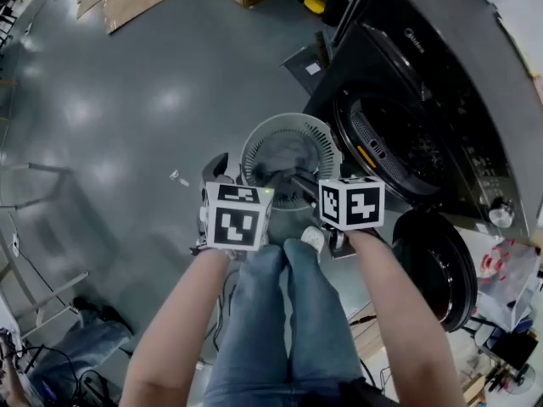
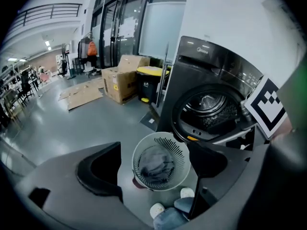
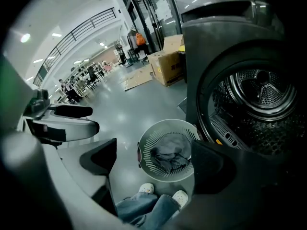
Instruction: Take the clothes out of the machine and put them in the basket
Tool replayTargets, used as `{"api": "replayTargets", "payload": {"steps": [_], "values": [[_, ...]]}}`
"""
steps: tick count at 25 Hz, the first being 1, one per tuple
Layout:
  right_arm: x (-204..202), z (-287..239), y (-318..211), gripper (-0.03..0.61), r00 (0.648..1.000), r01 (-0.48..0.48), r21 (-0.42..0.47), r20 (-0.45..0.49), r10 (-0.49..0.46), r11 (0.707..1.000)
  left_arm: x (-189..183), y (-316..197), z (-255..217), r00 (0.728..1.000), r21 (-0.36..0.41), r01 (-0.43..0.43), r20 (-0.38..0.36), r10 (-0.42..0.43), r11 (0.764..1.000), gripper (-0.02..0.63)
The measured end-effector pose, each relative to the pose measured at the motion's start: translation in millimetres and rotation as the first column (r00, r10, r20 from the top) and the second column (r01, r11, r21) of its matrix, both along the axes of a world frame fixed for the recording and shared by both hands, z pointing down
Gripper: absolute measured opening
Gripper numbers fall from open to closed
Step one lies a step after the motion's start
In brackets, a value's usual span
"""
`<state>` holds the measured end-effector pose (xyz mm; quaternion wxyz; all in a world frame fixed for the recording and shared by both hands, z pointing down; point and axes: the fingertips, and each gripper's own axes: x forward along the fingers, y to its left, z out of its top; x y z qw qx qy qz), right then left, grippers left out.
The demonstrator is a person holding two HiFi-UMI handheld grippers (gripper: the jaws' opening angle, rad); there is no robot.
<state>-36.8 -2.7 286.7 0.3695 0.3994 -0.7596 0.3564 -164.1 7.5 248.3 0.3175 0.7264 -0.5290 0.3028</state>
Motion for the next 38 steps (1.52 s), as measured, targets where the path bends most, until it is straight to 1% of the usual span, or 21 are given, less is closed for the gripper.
{"api": "replayTargets", "payload": {"steps": [3,6,10,15,18,21,25,28,30,34,38], "values": [[7.1,-29.3,9.0,0.479,1.0,0.009,0.015,-0.014,-0.009,1.0,6.4,6.1,-29.9,1.0,0.021,-0.002,-0.009,0.002,1.0,0.425],[5.1,-61.7,19.3,0.479,1.0,-0.009,0.018,0.002,0.009,1.0,5.3,15.3,-54.1,1.0,0.019,0.003,-0.011,-0.003,1.0,0.426],[3.8,-104.6,26.9,0.479,1.0,0.006,0.053,-0.004,-0.006,0.999,6.9,20.9,-82.2,1.0,0.028,-0.002,-0.022,0.003,1.0,0.426],[12.0,-149.3,27.2,0.479,0.999,-0.004,0.071,-0.035,0.007,0.997,6.5,15.9,-122.0,0.999,0.061,-0.045,-0.008,0.046,0.997,0.426],[12.7,-174.4,34.1,0.477,0.998,0.017,0.075,-0.065,-0.012,0.997,-1.0,14.8,-149.2,0.999,0.091,-0.044,-0.011,0.045,0.995,0.426],[17.1,-196.4,38.5,0.477,0.996,0.018,0.087,-0.087,-0.01,0.996,-6.1,12.5,-174.4,0.999,0.132,-0.04,-0.015,0.042,0.99,0.426],[24.9,-228.2,48.9,0.477,0.996,0.03,0.145,-0.089,-0.017,0.989,-3.8,16.6,-198.7,0.998,0.15,-0.029,-0.05,0.037,0.988,0.426],[31.4,-247.2,54.9,0.477,0.994,0.019,0.188,-0.105,0.001,0.982,-3.4,22.5,-211.3,0.997,0.158,-0.03,-0.068,0.041,0.987,0.426],[37.2,-255.7,56.3,0.477,0.995,-0.015,0.205,-0.09,0.034,0.979,-2.6,26.0,-215.4,0.996,0.152,-0.031,-0.072,0.042,0.988,0.426],[46.2,-261.6,62.6,0.477,0.995,-0.092,0.204,-0.023,0.099,0.975,-5.1,35.3,-218.3,0.997,0.14,-0.031,-0.061,0.04,0.99,0.426],[53.1,-269.1,61.3,0.477,0.995,-0.102,0.219,0.003,0.103,0.97,-4.6,35.6,-227.6,0.997,0.158,0.002,-0.073,0.01,0.987,0.425]]}}
